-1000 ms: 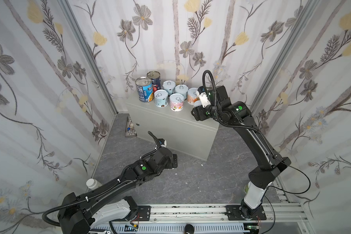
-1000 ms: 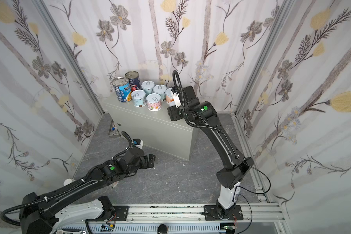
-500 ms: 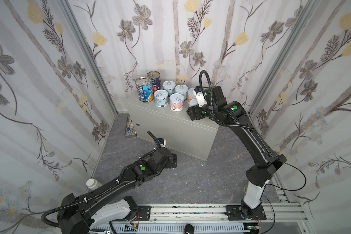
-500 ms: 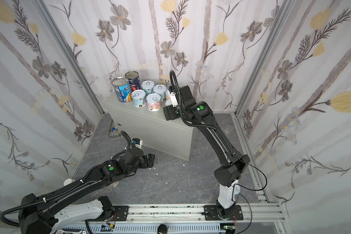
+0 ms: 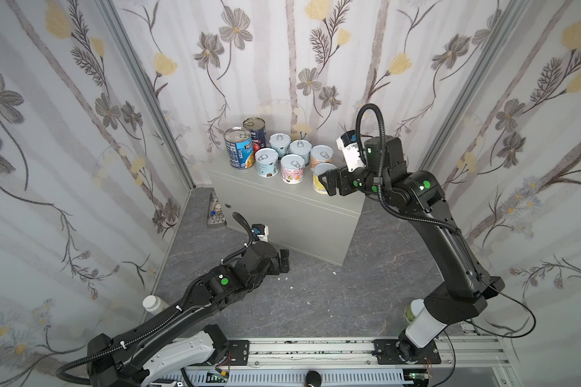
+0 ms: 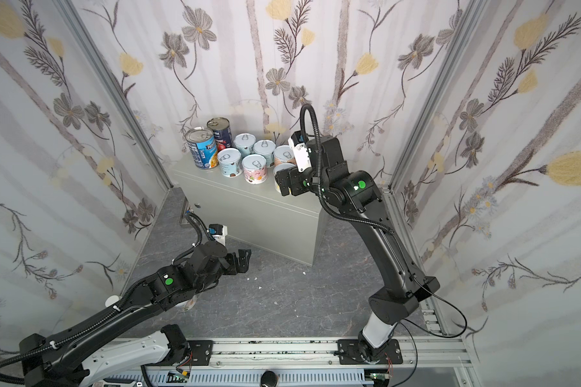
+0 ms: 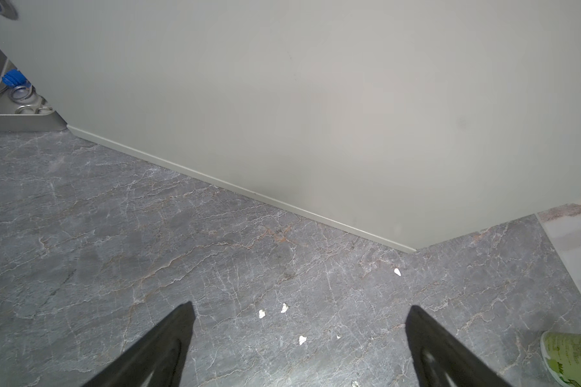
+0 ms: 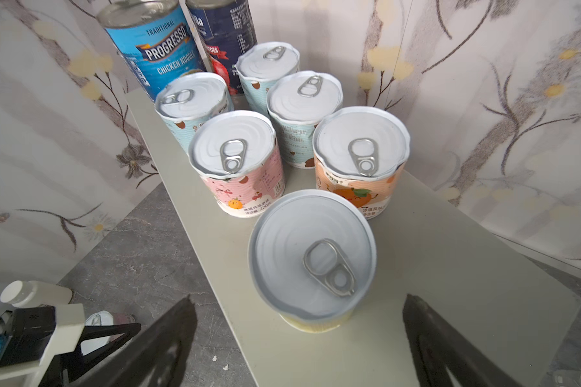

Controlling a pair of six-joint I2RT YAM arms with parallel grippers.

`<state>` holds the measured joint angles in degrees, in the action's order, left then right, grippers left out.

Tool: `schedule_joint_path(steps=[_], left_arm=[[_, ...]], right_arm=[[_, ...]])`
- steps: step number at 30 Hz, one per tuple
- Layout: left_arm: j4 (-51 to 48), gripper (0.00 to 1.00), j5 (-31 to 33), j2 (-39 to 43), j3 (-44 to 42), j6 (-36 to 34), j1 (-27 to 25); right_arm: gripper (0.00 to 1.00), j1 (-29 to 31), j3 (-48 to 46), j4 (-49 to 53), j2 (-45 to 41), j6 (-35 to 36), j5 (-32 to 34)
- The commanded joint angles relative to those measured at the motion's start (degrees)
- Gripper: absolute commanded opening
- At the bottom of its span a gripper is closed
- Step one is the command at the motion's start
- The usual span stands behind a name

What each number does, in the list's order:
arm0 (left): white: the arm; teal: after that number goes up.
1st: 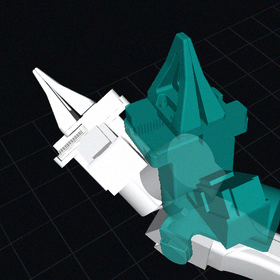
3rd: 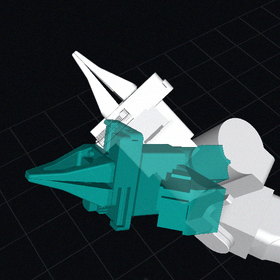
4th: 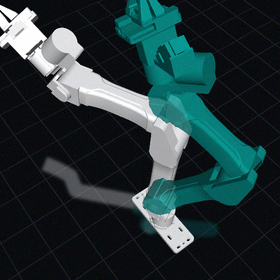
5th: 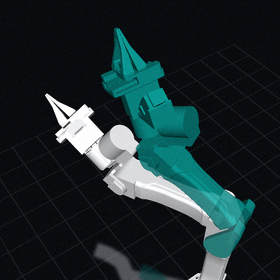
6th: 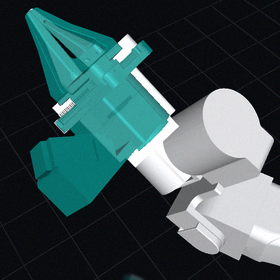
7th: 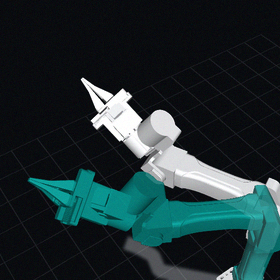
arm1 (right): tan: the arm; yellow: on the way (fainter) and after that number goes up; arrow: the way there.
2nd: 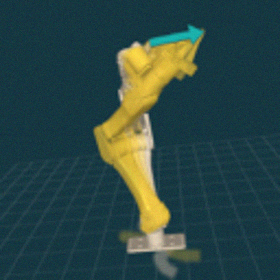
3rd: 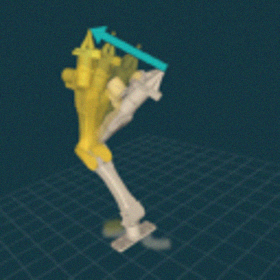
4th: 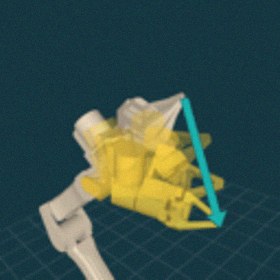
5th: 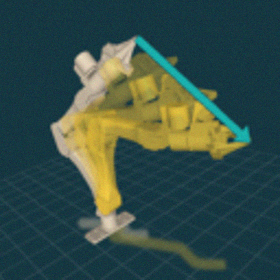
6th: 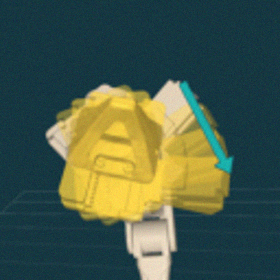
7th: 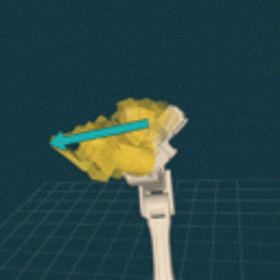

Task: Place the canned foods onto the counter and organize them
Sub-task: 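Lower the yellow-labelled can onto the cabinet top and open right gripper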

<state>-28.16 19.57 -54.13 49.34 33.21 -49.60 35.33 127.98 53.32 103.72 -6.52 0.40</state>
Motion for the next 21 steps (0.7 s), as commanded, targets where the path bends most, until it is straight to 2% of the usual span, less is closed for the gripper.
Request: schedule_joint_path(steps=[1,3,6,12,17,21], left_arm=[[-1.0,1.0,1.4,1.1,1.2,0.2,0.1],[-1.7,1.0,1.6,1.8,1.9,0.2,0.1],[-2.9,1.0,1.6,2.3,3.0,0.4,0.0],[-3.7,1.0,2.0,2.4,3.0,0.5,0.1],[-3.6,1.0,2.7,1.2,3.3,0.1,0.2],[-3.5,1.0,4.0,0.7,3.5,-0.5,0.2]], right_arm=[[0.85,0.0,-2.1,-3.3,-3.2,0.3,1.5],[0.74,0.0,-6.8,-6.1,-7.0,0.5,1.3],[0.63,-0.2,-17.6,-13.1,-15.0,1.0,0.4],[0.46,-4.2,-33.8,-22.1,-25.2,1.9,-7.9],[0.47,-8.9,-41.3,-26.2,-28.3,2.6,-17.7],[0.52,-9.3,-43.7,-28.3,-27.9,4.0,-19.8]])
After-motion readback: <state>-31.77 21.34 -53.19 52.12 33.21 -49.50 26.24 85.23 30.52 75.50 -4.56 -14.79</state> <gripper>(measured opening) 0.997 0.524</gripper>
